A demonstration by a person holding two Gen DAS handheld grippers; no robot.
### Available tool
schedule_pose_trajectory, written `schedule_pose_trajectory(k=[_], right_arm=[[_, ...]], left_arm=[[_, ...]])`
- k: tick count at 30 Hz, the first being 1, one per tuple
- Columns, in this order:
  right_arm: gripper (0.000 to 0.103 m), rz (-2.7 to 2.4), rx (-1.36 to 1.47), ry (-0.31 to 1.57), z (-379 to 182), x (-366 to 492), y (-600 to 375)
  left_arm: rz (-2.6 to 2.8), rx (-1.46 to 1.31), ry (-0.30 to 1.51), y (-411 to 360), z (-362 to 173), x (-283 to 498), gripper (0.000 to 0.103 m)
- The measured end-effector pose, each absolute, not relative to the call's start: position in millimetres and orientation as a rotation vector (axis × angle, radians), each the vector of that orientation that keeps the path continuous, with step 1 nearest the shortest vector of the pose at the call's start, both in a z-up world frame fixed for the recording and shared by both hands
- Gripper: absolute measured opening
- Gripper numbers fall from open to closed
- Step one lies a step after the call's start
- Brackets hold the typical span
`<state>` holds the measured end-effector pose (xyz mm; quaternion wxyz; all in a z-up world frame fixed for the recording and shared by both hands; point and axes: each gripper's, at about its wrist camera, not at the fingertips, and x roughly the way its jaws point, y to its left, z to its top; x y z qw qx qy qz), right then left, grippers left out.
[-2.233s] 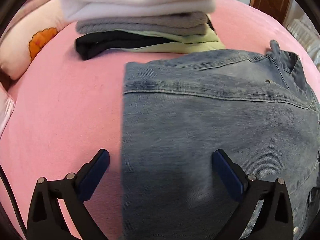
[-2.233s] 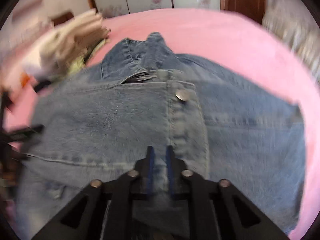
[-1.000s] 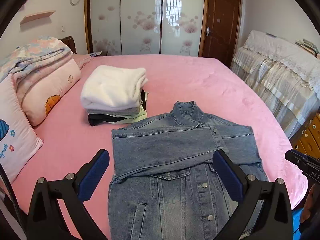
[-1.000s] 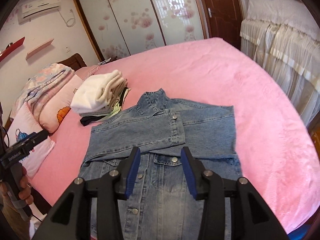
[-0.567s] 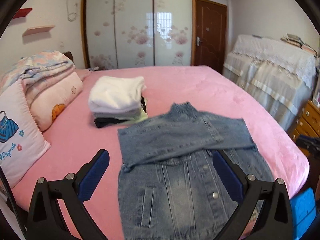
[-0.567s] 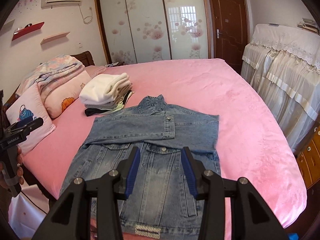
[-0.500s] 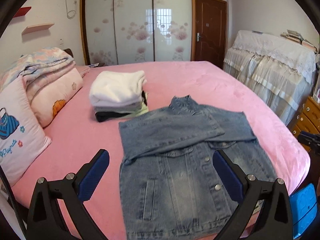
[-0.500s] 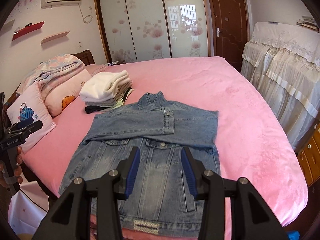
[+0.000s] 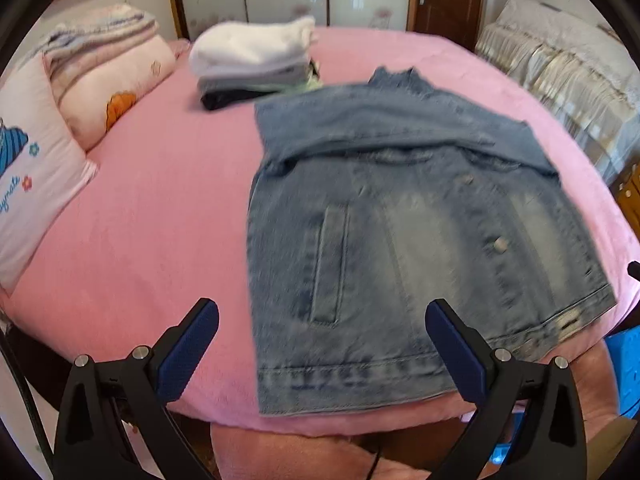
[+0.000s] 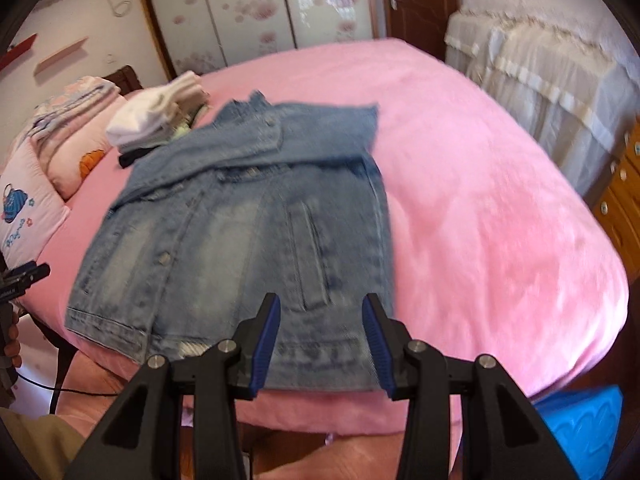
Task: Fold large clothes
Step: 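Move both tools to the jacket hem and grasp its corners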
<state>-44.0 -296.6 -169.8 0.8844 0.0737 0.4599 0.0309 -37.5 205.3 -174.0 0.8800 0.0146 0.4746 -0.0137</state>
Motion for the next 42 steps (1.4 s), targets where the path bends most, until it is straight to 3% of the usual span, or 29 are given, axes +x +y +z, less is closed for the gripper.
schedule_pose_trajectory(k=[13, 18, 21, 23, 25, 28, 31, 32, 34, 36, 37, 40, 42], right_arm=[[0.043, 0.085, 0.286, 1.127, -239, -36, -329], [0.042, 0.143, 0.348, 1.17, -256, -33, -331], [0.042, 0.157, 0.378, 1.173, -259, -33, -333], [0.042, 0.163, 0.399, 1.178, -262, -32, -335], [0.042, 0.161, 0.425, 1.184, -265, -31, -337], [0.043, 0.153, 0.435, 1.187, -269, -31, -337], [0.043, 0.145, 0.417, 1.19, -271, -30, -335], [0.043, 0.144, 0.412, 1.193, -271, -29, -334], [0.042, 0.141, 0.407, 1.195, -270, -29, -332], [0.035, 0.128, 0.382, 1.204, -266, -27, -328], [0.022, 0.119, 0.368, 1.211, -262, -24, -323], [0.01, 0.116, 0.254, 1.174, -229, -26, -305], [0.009, 0.182, 0.239, 1.11, -194, -34, -300]], left_arm=[[-0.066, -0.221, 1.189, 256, -257, -29, 0.103], [-0.077, -0.345, 1.194, 275, -273, -26, 0.094], [-0.069, -0.36, 1.188, 283, -275, -27, 0.075], [-0.083, -0.375, 1.184, 285, -274, -28, 0.052], [-0.112, -0.4, 1.182, 285, -272, -30, 0.039], [-0.105, -0.367, 1.192, 280, -272, -28, 0.041], [-0.135, -0.384, 1.223, 275, -278, -25, 0.067], [-0.148, -0.375, 1.228, 271, -280, -24, 0.072], [-0.133, -0.308, 1.23, 259, -279, -21, 0.071], [-0.116, -0.224, 1.233, 243, -274, -18, 0.042], [-0.114, -0.193, 1.223, 235, -267, -16, 0.013], [-0.077, -0.173, 1.195, 226, -240, -16, 0.011], [-0.088, -0.214, 1.135, 227, -211, -23, 0.011]])
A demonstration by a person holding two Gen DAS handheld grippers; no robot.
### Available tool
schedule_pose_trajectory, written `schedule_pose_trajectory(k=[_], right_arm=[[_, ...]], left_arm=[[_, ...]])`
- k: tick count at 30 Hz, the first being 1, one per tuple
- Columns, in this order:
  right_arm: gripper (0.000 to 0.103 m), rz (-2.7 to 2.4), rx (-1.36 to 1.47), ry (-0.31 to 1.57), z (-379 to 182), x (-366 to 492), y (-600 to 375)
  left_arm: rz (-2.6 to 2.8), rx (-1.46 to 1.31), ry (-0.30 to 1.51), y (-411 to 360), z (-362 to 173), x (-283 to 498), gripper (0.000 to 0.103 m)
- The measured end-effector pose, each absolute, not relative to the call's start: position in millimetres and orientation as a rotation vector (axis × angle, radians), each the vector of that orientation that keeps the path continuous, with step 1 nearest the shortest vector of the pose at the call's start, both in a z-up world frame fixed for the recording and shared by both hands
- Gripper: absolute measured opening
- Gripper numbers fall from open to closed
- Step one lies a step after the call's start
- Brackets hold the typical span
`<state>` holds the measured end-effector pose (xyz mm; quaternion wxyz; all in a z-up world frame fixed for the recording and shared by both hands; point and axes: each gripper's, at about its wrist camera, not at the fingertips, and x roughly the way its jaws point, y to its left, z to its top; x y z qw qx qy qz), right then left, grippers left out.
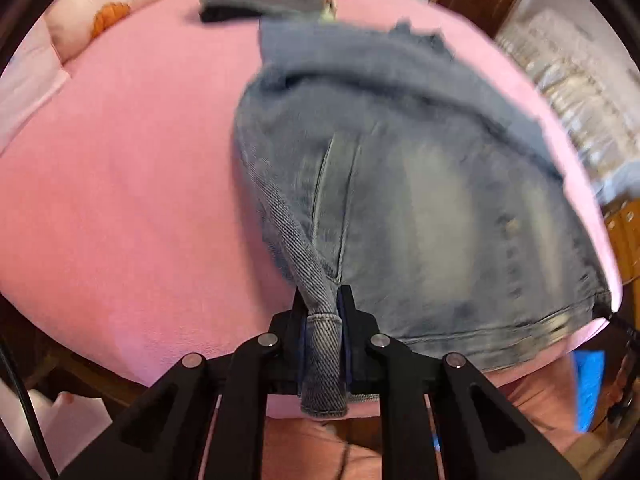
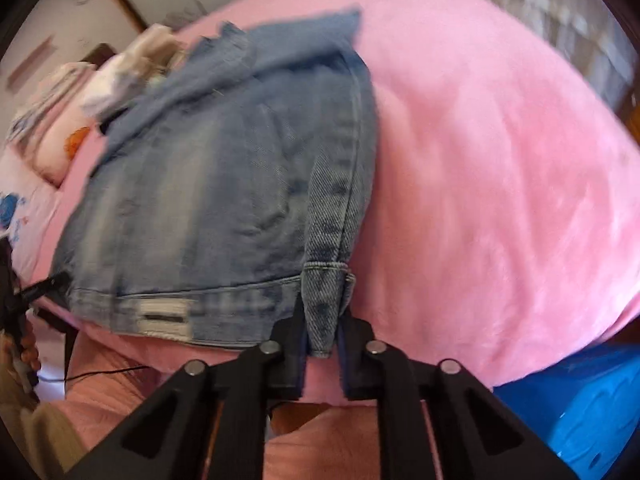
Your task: Fold large clothes
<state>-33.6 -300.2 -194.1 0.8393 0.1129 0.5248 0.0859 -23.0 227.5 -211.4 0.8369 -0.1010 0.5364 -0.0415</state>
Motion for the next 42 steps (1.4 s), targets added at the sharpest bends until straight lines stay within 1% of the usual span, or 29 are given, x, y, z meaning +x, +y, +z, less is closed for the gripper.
schedule_pose_trajectory(k=[3, 6, 7, 11, 14, 17, 18, 20, 22, 26, 27, 29, 30, 32, 35, 37, 38, 39, 40, 42], right_arm=[[0.006, 0.252, 0.192, 1.072, -146, -44, -293], [0.004, 0.286, 0.131, 1.055, -117, -57, -285], [0.0, 0.287, 0.122, 1.052, -110, -61, -285], [0.0, 0.308, 0.156, 0.979, -77, -81, -293], [0.0, 0.253, 0.079, 0.927, -69, -82, -297], [0.0, 0.173, 0.072, 0.97, -97, -63, -313], [0.002, 0.154, 0.094, 1.0, -110, -56, -321], [0.008, 0.15, 0.184, 1.052, -142, -43, -339], [0.018, 0.132, 0.258, 1.099, -175, -35, -353], [0.019, 0.163, 0.4, 1.179, -223, -26, -363], [0.02, 0.164, 0.405, 1.19, -230, -24, -363], [0.027, 0.154, 0.368, 1.203, -240, -20, -357], [0.033, 0.156, 0.36, 1.21, -244, -18, -355], [0.034, 0.179, 0.379, 1.223, -249, -14, -355], [0.041, 0.224, 0.396, 1.247, -253, -12, -355], [0.04, 0.271, 0.434, 1.269, -258, -13, -355], [0.037, 0.28, 0.429, 1.271, -257, -13, -353], [0.027, 0.291, 0.414, 1.261, -253, -15, -350], [0.021, 0.308, 0.42, 1.24, -244, -17, -347], [0.019, 0.333, 0.445, 1.175, -218, -20, -345]], left_arm=[[-0.126, -0.321, 1.089, 239, -173, -32, 0.011], [-0.131, -0.341, 1.066, 244, -146, -41, 0.011], [-0.133, -0.347, 1.067, 243, -141, -45, 0.011], [-0.174, -0.37, 1.066, 237, -121, -56, 0.011], [-0.172, -0.346, 1.067, 229, -121, -49, 0.011], [-0.16, -0.369, 1.09, 233, -126, -38, 0.011], [-0.157, -0.371, 1.092, 233, -128, -36, 0.011], [-0.155, -0.38, 1.089, 234, -128, -35, 0.011], [-0.15, -0.378, 1.087, 234, -128, -36, 0.011], [-0.138, -0.38, 1.098, 238, -131, -40, 0.011], [-0.137, -0.382, 1.101, 238, -132, -40, 0.011], [-0.132, -0.39, 1.108, 238, -135, -38, 0.011], [-0.131, -0.392, 1.111, 238, -135, -38, 0.011], [-0.125, -0.401, 1.118, 238, -138, -36, 0.011], [-0.126, -0.406, 1.122, 239, -140, -36, 0.011], [-0.126, -0.41, 1.125, 239, -141, -35, 0.011], [-0.123, -0.414, 1.129, 240, -143, -35, 0.011], [-0.123, -0.424, 1.133, 240, -144, -35, 0.011], [-0.123, -0.433, 1.132, 240, -145, -35, 0.011], [-0.126, -0.485, 1.118, 244, -142, -33, 0.011]])
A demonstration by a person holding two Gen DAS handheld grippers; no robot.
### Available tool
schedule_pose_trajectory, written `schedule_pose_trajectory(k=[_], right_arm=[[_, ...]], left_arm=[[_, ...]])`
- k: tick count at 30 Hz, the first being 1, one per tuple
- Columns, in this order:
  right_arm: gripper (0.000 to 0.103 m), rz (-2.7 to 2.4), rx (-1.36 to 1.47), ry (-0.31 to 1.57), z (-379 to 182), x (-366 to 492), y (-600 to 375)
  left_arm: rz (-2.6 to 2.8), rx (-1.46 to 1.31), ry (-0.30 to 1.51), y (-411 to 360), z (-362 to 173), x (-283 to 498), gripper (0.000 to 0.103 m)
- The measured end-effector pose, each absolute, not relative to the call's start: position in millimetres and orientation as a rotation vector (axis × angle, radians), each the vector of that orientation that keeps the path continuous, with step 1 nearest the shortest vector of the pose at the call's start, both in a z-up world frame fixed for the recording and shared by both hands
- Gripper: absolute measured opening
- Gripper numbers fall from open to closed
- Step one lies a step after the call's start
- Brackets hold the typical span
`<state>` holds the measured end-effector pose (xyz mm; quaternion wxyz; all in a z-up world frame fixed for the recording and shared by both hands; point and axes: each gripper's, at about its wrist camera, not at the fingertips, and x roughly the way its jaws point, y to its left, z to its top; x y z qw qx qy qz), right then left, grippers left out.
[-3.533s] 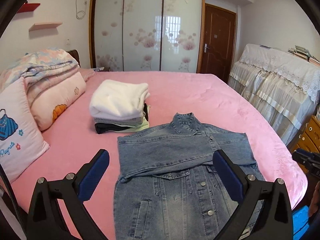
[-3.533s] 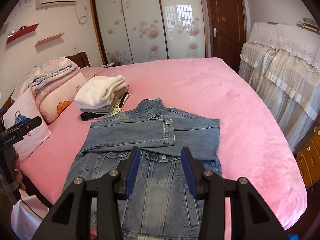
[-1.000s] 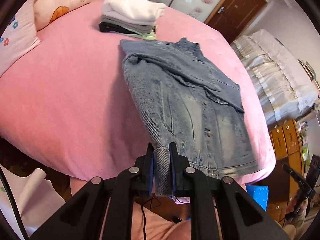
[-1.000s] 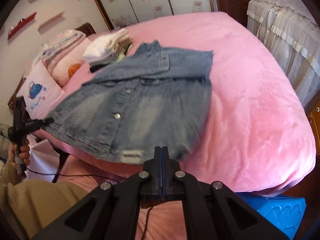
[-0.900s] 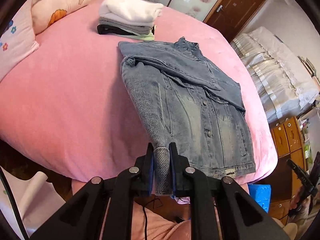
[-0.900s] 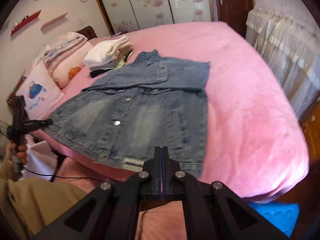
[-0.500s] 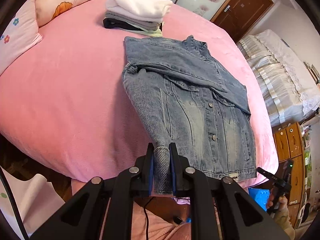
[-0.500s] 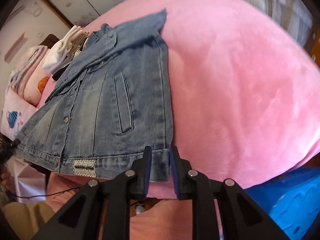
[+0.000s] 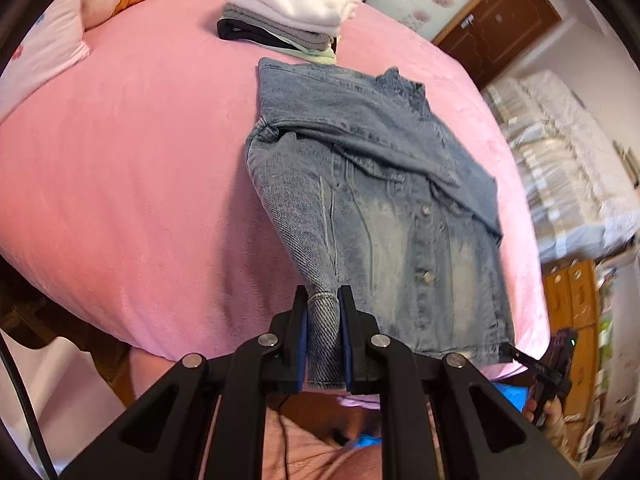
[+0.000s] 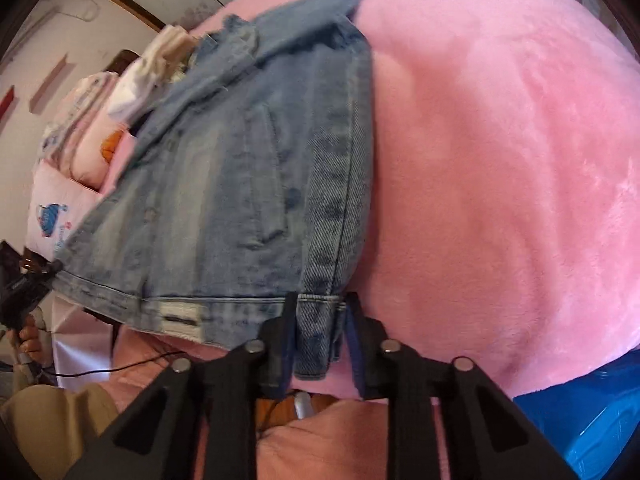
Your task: Fold large clothes
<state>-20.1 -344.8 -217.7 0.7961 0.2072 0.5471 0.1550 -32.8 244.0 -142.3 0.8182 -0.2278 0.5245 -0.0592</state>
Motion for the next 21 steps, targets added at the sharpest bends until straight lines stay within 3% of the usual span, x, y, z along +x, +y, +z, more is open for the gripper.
schedule_pose_trajectory(k=[5, 11, 15, 19, 21], right_arm=[[0.018, 0.403, 0.465, 0.921, -115, -2, -334], [0.018, 0.372, 0.463, 0.77, -33, 113, -328], [0.02, 0.278, 0.525, 0.777, -32, 218, -327], [0.04, 0.072, 0.531, 0.827, -67, 306, -332], [0.042, 0.033, 0.512, 0.854, -86, 329, -336]], left_arm=[[-0.121, -0.567, 1.012, 253, -117, -8, 0.011], [-0.09, -0.577, 0.87, 265, -67, 97, 0.011], [-0.023, -0.572, 0.867, 272, -68, 193, 0.013], [0.105, -0.484, 0.894, 278, -101, 283, 0.031], [0.153, -0.454, 0.926, 283, -119, 308, 0.036]])
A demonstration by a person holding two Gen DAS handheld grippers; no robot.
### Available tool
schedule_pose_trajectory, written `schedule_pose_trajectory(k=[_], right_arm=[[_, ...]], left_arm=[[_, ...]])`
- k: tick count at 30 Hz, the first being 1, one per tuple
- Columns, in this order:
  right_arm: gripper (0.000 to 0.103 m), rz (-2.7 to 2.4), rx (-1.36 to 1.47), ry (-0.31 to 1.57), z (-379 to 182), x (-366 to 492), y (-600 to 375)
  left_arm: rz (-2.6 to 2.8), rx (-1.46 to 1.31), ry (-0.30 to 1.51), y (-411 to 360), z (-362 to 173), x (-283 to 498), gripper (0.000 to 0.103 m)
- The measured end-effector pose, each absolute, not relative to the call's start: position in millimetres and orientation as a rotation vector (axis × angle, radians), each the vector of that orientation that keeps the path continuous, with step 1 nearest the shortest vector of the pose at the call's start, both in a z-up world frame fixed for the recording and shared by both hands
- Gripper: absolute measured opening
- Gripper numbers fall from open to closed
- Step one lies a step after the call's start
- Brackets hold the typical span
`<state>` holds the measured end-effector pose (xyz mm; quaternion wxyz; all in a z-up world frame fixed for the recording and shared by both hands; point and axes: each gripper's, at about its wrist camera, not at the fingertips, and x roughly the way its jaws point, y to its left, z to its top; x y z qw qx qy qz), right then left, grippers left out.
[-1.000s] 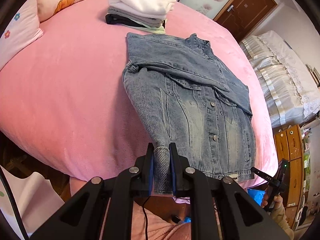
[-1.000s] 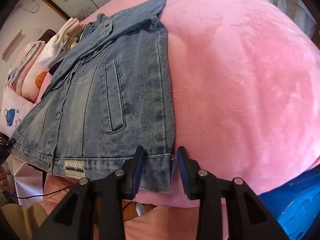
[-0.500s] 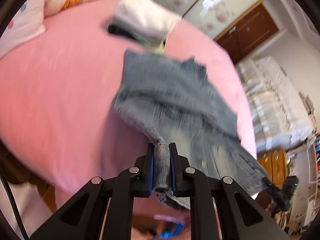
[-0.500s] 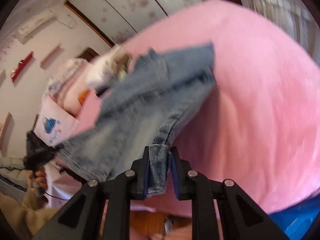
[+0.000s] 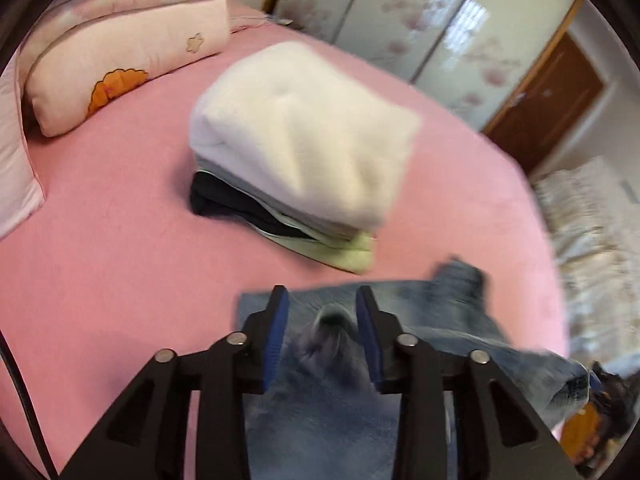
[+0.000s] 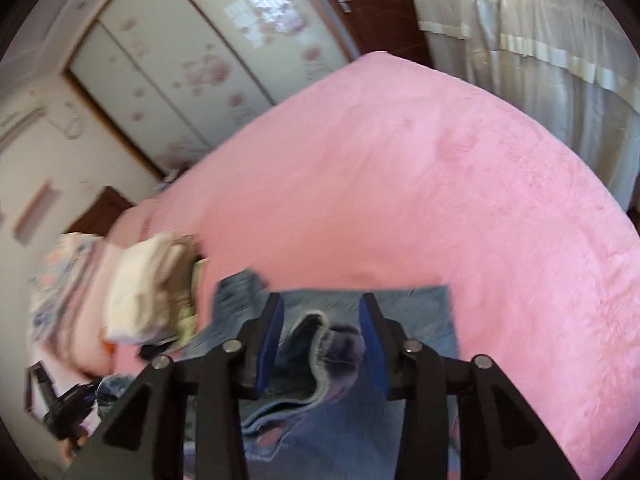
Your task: Fold large clothes
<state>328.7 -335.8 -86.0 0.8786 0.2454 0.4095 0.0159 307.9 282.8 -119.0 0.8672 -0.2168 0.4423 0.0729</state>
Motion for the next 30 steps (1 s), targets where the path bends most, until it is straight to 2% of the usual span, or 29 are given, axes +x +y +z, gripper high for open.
schedule_pose_trajectory(k=[2, 13, 16, 18, 21, 23, 24, 25, 26, 27, 29, 30], right_arm=[[0.042, 0.043, 0.497, 0.917, -112, 347, -335], [0.044, 0.096, 0.285, 1.087, -207, 360, -319], [0.044, 0.093, 0.235, 1.094, -214, 371, -314], [0.044, 0.094, 0.2, 1.112, -221, 381, -307], [0.044, 0.088, 0.14, 1.119, -230, 393, -295], [0.048, 0.093, 0.121, 1.11, -234, 399, -289], [0.053, 0.101, 0.115, 1.104, -235, 401, -286], [0.053, 0.103, 0.108, 1.098, -236, 402, -283], [0.053, 0.102, 0.094, 1.095, -238, 402, -280], [0.045, 0.111, 0.077, 1.089, -239, 400, -278], [0.03, 0.099, 0.056, 1.079, -238, 394, -275], [0.018, 0.096, 0.056, 1.067, -236, 390, -275]], left_arm=[[0.162, -0.431, 0.971, 284, -139, 328, 0.041], [-0.048, -0.27, 1.128, 263, -239, 344, 0.042], [-0.078, -0.237, 1.149, 260, -251, 346, 0.051], [-0.086, -0.184, 1.148, 252, -255, 349, 0.053], [-0.104, -0.12, 1.149, 242, -256, 355, 0.063], [-0.114, -0.079, 1.155, 235, -259, 360, 0.072], [-0.117, -0.059, 1.162, 232, -260, 362, 0.074], [-0.111, -0.03, 1.174, 227, -263, 365, 0.074], [-0.107, -0.01, 1.183, 224, -265, 367, 0.073], [-0.101, 0.012, 1.192, 220, -266, 369, 0.068], [-0.079, 0.061, 1.181, 208, -264, 368, 0.036], [-0.019, 0.104, 1.154, 202, -260, 366, 0.03]])
